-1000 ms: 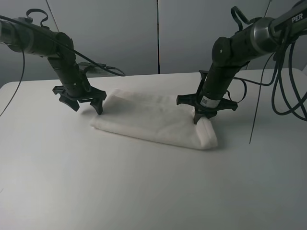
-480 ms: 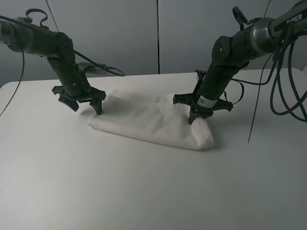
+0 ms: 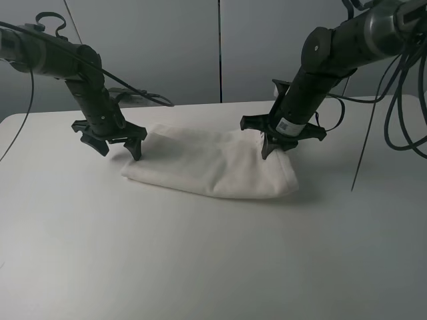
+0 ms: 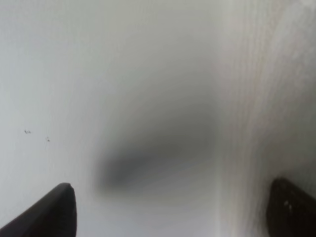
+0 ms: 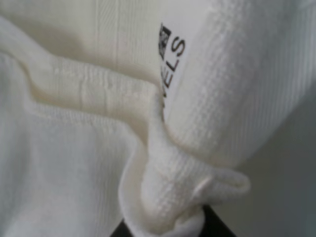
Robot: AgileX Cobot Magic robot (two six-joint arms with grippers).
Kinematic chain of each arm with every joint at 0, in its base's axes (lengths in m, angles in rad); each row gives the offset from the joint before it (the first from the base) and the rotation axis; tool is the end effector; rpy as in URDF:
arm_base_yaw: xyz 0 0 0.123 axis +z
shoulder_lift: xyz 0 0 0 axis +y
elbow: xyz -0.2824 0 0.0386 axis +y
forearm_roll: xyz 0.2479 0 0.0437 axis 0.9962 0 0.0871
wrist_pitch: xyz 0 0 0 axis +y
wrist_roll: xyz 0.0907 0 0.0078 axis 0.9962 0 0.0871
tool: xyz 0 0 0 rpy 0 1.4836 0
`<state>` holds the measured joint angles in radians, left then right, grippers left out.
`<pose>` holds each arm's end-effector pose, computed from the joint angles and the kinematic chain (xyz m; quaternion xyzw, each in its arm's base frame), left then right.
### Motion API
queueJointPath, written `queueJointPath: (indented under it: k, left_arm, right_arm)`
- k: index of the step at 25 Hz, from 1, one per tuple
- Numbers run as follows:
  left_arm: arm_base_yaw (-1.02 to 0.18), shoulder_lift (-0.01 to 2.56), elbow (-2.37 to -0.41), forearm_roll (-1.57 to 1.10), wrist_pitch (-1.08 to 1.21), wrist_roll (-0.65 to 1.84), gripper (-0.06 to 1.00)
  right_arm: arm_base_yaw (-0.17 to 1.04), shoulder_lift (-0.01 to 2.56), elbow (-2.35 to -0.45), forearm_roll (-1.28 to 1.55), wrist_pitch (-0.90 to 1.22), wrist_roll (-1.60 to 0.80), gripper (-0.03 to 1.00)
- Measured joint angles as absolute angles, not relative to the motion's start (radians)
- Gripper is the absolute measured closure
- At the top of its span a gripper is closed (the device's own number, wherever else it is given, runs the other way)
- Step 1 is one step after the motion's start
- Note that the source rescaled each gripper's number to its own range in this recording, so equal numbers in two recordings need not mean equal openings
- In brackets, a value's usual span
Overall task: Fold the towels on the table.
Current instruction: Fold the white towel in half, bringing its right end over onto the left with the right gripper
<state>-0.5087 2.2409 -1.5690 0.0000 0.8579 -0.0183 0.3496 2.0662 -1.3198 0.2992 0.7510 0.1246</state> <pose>0.3829 -0.2135 0.1099 0.2423 0.9681 -0.0167 0.0618 0.3658 0.1529 0.1292 -0.0108 0.9907 0.1257 0.0512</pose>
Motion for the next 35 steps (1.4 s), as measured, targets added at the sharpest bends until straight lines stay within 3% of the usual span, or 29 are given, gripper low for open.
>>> queueJointPath:
  k: [19, 35]
  left_arm:
    - [-0.509, 2.273, -1.578, 0.000, 0.875, -0.022, -0.05]
    - [-0.509, 2.277, -1.582, 0.000, 0.871, -0.005, -0.05]
  right_arm:
    - [0.350, 2.005, -1.392, 0.861, 0.829, -0.244, 0.95]
    - [0.354, 2.005, -1.400, 1.100, 0.834, -0.386, 0.95]
